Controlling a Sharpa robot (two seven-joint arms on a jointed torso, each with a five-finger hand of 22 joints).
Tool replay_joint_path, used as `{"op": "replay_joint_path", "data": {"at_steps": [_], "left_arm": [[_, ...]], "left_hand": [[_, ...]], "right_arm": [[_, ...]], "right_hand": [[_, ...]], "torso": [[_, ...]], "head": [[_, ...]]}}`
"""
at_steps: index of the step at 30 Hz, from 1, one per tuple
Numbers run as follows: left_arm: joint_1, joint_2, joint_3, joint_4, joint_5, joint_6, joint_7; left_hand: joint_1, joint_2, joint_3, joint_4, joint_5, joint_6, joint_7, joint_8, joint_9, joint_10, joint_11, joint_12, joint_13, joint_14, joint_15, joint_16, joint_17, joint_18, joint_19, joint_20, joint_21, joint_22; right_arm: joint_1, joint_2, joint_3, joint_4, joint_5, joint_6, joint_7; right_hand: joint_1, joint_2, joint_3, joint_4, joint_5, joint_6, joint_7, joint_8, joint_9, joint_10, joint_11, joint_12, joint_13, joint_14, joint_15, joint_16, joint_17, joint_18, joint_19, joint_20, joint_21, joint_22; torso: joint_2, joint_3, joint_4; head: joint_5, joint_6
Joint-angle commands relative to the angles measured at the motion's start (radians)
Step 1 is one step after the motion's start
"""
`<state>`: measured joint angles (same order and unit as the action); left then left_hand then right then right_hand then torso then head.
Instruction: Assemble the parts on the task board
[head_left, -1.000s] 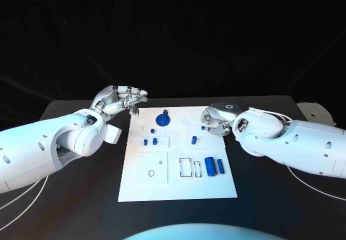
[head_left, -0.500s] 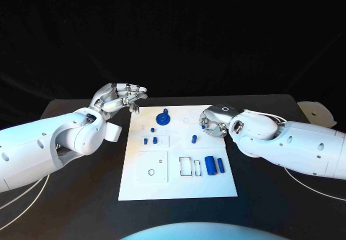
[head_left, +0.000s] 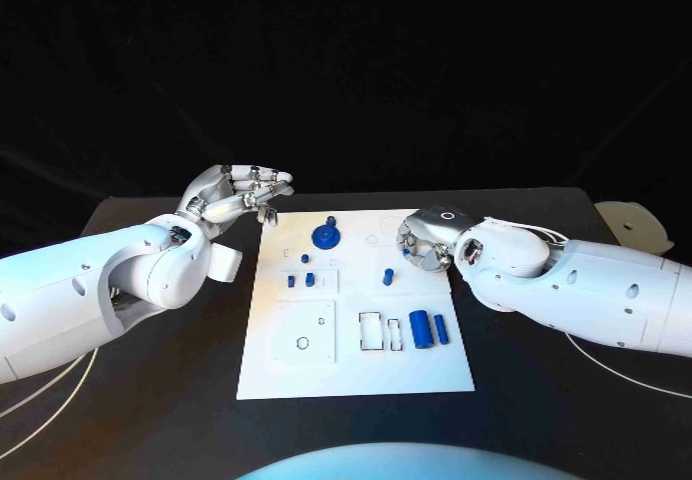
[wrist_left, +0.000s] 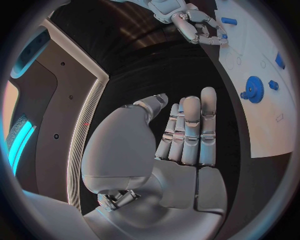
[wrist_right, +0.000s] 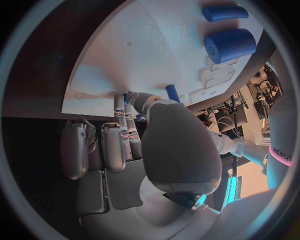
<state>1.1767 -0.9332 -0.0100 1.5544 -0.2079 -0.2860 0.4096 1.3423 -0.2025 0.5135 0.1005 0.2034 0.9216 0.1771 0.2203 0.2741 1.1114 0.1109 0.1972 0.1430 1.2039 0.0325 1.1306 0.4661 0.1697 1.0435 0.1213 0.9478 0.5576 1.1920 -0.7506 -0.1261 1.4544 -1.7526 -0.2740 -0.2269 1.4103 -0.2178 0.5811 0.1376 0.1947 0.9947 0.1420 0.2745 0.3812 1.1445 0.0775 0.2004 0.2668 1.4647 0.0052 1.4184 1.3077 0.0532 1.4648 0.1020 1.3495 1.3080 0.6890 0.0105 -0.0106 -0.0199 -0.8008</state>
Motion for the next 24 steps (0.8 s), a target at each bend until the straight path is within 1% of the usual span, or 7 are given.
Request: {"op": "replay_joint_path", "data": {"at_steps": [1,5,10,14,18,24], "left_arm": [[0.001,0.0,0.001,0.004,0.009,0.009,0.009],[0.001,0.0,0.001,0.004,0.009,0.011,0.006],[0.001,-0.001,0.001,0.004,0.009,0.013,0.002],[0.001,-0.001,0.001,0.004,0.009,0.015,-0.003],[0.001,-0.003,0.001,0.004,0.009,0.018,-0.009],[0.001,-0.004,0.001,0.003,0.009,0.02,-0.016]], "left_hand": [[0.01,-0.001,0.0,-0.004,0.004,-0.001,0.005,0.0,-0.001,-0.004,0.0,0.003,0.001,-0.006,-0.002,-0.003,-0.001,0.015,-0.003,-0.001,-0.005,-0.001],[0.01,-0.002,0.0,-0.005,0.003,-0.004,0.006,-0.001,-0.002,-0.007,0.001,0.003,0.001,-0.008,-0.001,-0.005,-0.002,0.015,-0.003,-0.001,-0.006,-0.002],[0.011,-0.002,0.0,-0.006,0.003,-0.004,0.006,-0.002,-0.002,-0.008,0.001,0.003,0.001,-0.009,-0.001,-0.005,-0.002,0.015,-0.003,0.0,-0.007,-0.002],[0.012,-0.002,0.0,-0.007,0.003,-0.007,0.007,-0.003,-0.003,-0.011,0.002,0.003,0.001,-0.01,0.0,-0.007,-0.003,0.015,-0.003,0.0,-0.009,-0.004],[0.013,-0.004,0.0,-0.009,0.003,-0.011,0.009,-0.005,-0.004,-0.016,0.004,0.003,0.001,-0.015,0.001,-0.01,-0.005,0.015,-0.005,0.001,-0.012,-0.006],[0.014,-0.004,0.0,-0.01,0.003,-0.012,0.01,-0.006,-0.004,-0.018,0.005,0.003,0.001,-0.017,0.002,-0.012,-0.006,0.015,-0.005,0.002,-0.014,-0.007]], "right_arm": [[-0.01,0.008,-0.006,-0.009,-0.037,0.038,-0.025],[-0.011,0.013,-0.006,-0.012,-0.045,0.042,-0.031],[-0.011,0.018,-0.006,-0.014,-0.05,0.053,-0.034],[-0.012,0.019,-0.007,-0.014,-0.061,0.065,-0.04],[-0.012,0.018,-0.007,-0.013,-0.073,0.079,-0.053],[-0.013,0.016,-0.007,-0.012,-0.083,0.095,-0.066]], "right_hand": [[-0.001,0.01,0.005,-0.001,-0.005,0.008,0.002,0.003,0.001,0.005,-0.001,-0.006,-0.006,0.057,-0.005,0.003,0.045,-0.007,0.026,-0.008,0.005,0.164],[-0.001,0.01,0.005,-0.001,-0.005,0.008,0.002,0.003,0.001,0.005,-0.001,-0.006,-0.006,0.057,-0.005,0.004,0.046,-0.007,0.026,-0.008,0.006,0.164],[-0.001,0.009,0.006,-0.002,-0.006,0.008,0.002,0.003,0.001,0.006,-0.001,-0.006,-0.007,0.057,-0.005,0.004,0.046,-0.007,0.025,-0.008,0.005,0.164],[-0.004,0.003,0.006,-0.007,-0.009,0.005,0.003,0.001,0.001,0.005,-0.001,-0.011,-0.01,0.056,-0.006,0.001,0.041,-0.007,0.025,-0.008,0.006,0.165],[-0.013,-0.006,0.007,-0.011,-0.011,-0.004,0.008,-0.006,-0.001,0.0,0.003,-0.02,-0.016,0.052,-0.004,-0.005,0.033,-0.01,0.028,-0.004,0.014,0.17],[-0.016,-0.009,0.008,-0.012,-0.012,-0.007,0.01,-0.008,-0.002,-0.002,0.005,-0.023,-0.018,0.051,-0.004,-0.007,0.031,-0.012,0.031,-0.003,0.023,0.174]], "torso": [[0.0,0.0004,-0.0002],[0.0,0.0,0.0003],[0.0,0.0001,-0.0013],[-0.001,-0.0001,-0.001],[-0.001,-0.0002,-0.0009],[-0.001,0.0002,-0.0005]], "head": [[-0.003,-0.002],[-0.004,-0.004],[-0.003,-0.005],[-0.004,-0.007],[-0.006,-0.008],[-0.009,-0.009]]}}
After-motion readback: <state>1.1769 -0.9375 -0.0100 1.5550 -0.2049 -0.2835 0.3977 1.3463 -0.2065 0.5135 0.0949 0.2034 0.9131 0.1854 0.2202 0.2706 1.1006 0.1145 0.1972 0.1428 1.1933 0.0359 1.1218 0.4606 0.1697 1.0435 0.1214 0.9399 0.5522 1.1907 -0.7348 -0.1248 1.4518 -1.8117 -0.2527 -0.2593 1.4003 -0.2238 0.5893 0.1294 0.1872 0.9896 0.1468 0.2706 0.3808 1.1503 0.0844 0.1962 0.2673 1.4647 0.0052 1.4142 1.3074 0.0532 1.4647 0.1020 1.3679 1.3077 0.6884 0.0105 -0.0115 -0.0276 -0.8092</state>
